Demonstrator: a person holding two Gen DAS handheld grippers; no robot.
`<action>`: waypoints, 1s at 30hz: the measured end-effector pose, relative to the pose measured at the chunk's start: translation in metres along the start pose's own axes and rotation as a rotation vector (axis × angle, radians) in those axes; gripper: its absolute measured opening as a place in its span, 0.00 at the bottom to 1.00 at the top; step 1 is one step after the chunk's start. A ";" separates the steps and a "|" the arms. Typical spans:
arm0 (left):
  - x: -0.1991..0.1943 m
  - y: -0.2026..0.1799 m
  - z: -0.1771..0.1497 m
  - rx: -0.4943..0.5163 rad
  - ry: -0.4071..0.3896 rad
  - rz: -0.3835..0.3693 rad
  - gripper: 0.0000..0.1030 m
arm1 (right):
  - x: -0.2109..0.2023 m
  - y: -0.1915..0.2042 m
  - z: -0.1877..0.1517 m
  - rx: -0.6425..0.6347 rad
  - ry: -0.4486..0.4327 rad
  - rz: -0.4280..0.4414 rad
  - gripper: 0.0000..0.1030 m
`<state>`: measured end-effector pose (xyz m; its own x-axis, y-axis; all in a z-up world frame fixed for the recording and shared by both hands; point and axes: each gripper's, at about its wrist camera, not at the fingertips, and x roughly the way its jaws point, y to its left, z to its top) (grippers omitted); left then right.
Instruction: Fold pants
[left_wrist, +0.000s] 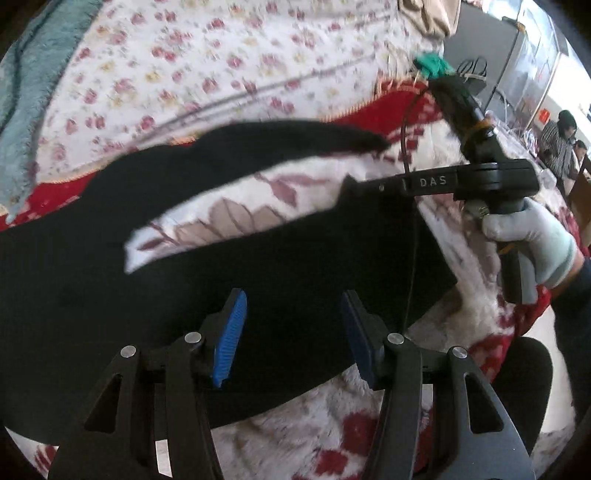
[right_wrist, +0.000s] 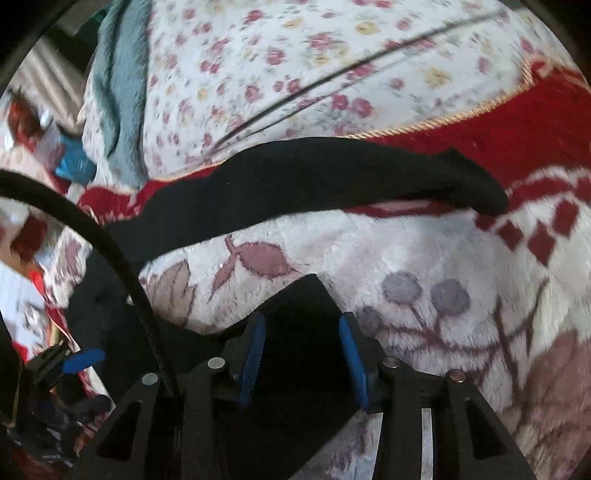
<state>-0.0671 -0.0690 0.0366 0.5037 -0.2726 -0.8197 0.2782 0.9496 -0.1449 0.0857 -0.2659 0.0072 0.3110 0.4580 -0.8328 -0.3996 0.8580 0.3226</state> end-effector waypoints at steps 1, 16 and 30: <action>0.004 0.001 -0.001 -0.003 0.008 0.003 0.52 | 0.001 0.002 -0.002 -0.005 -0.007 -0.025 0.17; 0.007 -0.002 -0.007 0.033 -0.032 0.011 0.52 | -0.111 -0.028 -0.077 0.308 -0.305 -0.114 0.02; -0.015 -0.029 -0.006 0.106 -0.087 -0.077 0.52 | -0.037 -0.040 -0.036 0.296 -0.127 0.030 0.51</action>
<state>-0.0880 -0.0912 0.0498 0.5453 -0.3609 -0.7566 0.4011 0.9049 -0.1426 0.0589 -0.3253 0.0094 0.4154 0.4932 -0.7643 -0.1473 0.8656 0.4785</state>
